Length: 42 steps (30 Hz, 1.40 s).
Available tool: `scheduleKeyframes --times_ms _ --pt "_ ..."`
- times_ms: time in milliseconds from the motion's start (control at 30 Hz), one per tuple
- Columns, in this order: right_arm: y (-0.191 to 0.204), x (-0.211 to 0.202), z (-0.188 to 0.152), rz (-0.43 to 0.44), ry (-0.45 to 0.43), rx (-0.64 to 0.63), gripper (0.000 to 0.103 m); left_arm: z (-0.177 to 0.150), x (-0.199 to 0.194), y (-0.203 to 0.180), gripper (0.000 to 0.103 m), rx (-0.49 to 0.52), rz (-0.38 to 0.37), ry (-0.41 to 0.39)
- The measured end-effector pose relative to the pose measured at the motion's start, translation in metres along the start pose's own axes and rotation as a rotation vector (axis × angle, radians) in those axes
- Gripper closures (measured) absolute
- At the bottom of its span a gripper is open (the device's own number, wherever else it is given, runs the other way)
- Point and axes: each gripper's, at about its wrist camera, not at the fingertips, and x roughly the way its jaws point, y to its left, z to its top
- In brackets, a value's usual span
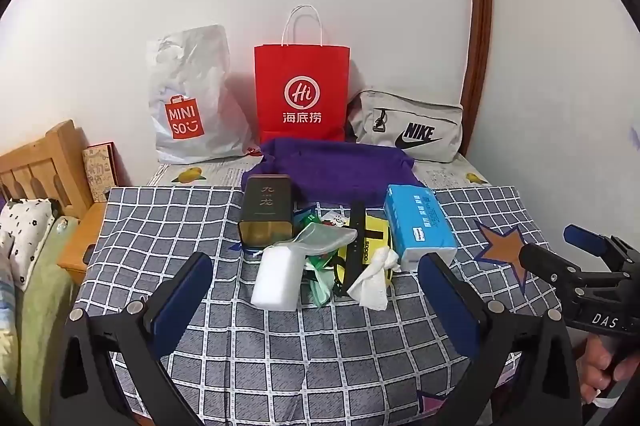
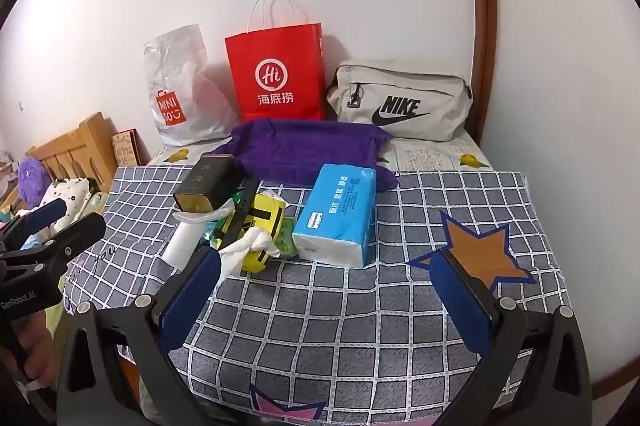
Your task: Organize soft objects
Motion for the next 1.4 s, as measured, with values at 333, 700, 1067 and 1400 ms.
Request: scheduleKeyframes --times_ms 333,700,1067,1400 --pt "0.0006 -0.0025 0.0001 0.007 -0.002 -0.003 0.0 -0.0001 0.0031 0.0014 0.0 -0.003 0.012 0.01" --pt "-0.0003 -0.0028 -0.0013 0.009 -0.006 -0.008 0.0 -0.0019 0.0033 0.0016 0.0 -0.001 0.013 0.008" --pt "0.0022 -0.0071 -0.0018 0.008 -0.018 -0.01 0.0 -0.0039 0.0012 0.0001 0.0 0.003 0.015 0.004" --pt "0.0023 -0.0089 -0.0019 0.01 -0.02 -0.012 0.0 -0.0051 0.0005 -0.0003 0.0 0.008 0.015 0.003"
